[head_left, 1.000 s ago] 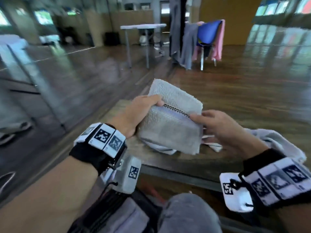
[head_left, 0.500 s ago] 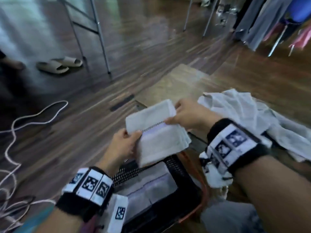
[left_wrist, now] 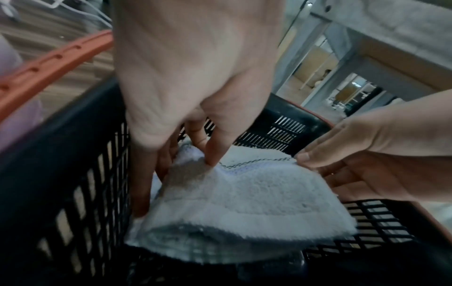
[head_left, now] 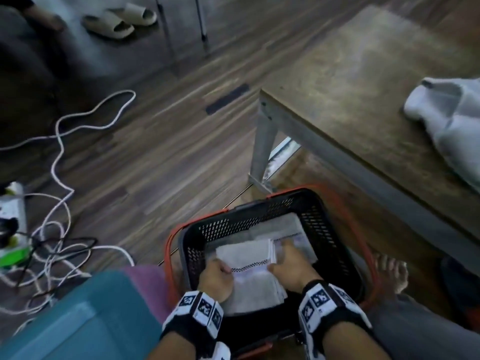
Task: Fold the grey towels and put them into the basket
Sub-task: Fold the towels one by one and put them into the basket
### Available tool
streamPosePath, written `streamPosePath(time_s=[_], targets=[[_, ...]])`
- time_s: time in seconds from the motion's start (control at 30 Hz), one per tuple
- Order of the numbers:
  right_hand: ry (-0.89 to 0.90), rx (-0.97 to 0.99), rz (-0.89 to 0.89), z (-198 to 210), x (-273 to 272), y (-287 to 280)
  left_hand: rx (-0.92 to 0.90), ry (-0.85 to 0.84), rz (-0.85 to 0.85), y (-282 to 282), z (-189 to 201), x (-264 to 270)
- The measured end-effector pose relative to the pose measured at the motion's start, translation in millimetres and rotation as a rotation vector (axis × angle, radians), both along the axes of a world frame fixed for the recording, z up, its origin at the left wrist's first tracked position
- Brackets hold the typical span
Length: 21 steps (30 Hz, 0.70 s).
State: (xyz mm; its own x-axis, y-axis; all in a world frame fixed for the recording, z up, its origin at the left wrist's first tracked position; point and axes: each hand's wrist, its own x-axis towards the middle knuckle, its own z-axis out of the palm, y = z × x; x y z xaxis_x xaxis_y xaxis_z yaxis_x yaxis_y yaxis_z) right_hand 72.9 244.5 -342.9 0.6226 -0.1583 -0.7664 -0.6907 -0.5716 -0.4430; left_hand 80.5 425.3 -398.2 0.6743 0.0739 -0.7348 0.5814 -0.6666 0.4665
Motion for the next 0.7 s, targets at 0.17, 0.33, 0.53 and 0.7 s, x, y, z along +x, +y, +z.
streamPosePath(time_s=[0.17, 0.33, 0.53, 0.7], targets=[[-0.022, 0.068, -0.001, -20.9, 7.4, 6.1, 0.053, -0.031, 0.163, 2.5, -9.2, 4.6], [0.035, 0.14, 0.015, -37.6, 4.5, 18.3, 0.08, 0.051, 0.101, 1.7, -13.1, 8.0], [0.065, 0.162, -0.035, -39.7, 0.3, 13.6, 0.148, 0.061, 0.064, -4.0, -9.4, 10.6], [0.067, 0.141, -0.043, -33.4, 1.9, 5.0, 0.205, -0.018, 0.032, -6.9, -4.0, 8.8]])
